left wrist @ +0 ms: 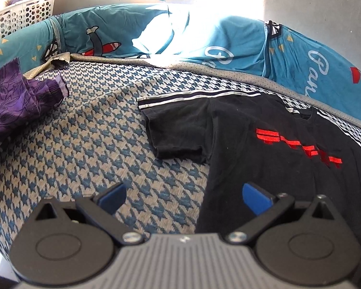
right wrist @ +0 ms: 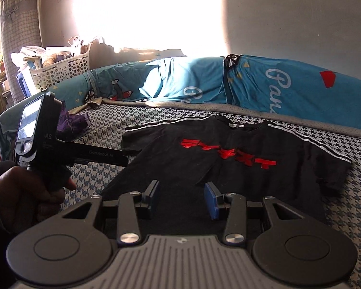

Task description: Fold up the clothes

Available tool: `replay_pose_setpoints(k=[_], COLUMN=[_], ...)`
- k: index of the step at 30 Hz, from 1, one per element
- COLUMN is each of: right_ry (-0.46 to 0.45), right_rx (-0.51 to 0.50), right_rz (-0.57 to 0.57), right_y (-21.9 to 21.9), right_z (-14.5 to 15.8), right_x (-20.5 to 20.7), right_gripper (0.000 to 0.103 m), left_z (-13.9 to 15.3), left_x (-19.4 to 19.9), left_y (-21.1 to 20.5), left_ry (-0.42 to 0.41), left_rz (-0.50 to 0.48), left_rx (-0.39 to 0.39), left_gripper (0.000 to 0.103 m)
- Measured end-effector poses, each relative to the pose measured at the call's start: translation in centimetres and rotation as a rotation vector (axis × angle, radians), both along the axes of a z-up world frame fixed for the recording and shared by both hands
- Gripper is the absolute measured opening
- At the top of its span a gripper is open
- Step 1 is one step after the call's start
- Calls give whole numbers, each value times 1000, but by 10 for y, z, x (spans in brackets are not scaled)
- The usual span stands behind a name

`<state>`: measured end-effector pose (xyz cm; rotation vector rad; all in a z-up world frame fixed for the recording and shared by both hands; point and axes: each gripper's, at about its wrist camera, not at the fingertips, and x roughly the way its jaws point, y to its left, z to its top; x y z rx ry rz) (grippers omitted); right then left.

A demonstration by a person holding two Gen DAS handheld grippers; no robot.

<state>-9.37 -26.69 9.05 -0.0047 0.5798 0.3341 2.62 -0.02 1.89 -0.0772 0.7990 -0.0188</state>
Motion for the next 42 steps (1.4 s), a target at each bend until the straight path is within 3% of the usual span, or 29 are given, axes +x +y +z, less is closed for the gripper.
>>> replay_pose_setpoints(k=[8, 12, 18, 28, 38, 42], right_ry=[25, 41, 57, 71, 88, 83], right_rx=[58, 68, 77, 49, 67, 67], right_rz=[-117, -162, -241, -349, -421, -438], right_y=[-36, -49, -70, -96, -111, -114], right_z=[-8, -13, -19, -32, -46, -50], right_x=[47, 64, 86, 131, 177, 189], right_gripper=[41, 40, 41, 41, 43, 54], left_z=[6, 0, -2, -5, -20, -26], left_x=[52, 74, 94, 139, 169, 174], left_y=[-3, 0, -2, -1, 3, -1], left_ry=[-18, 4, -21, -43, -26, -31], left_rz=[-54, -51, -70, -102, -139, -170], left_rx=[67, 54, 59, 2, 6, 52], left_gripper=[103, 103, 103, 103, 103, 103])
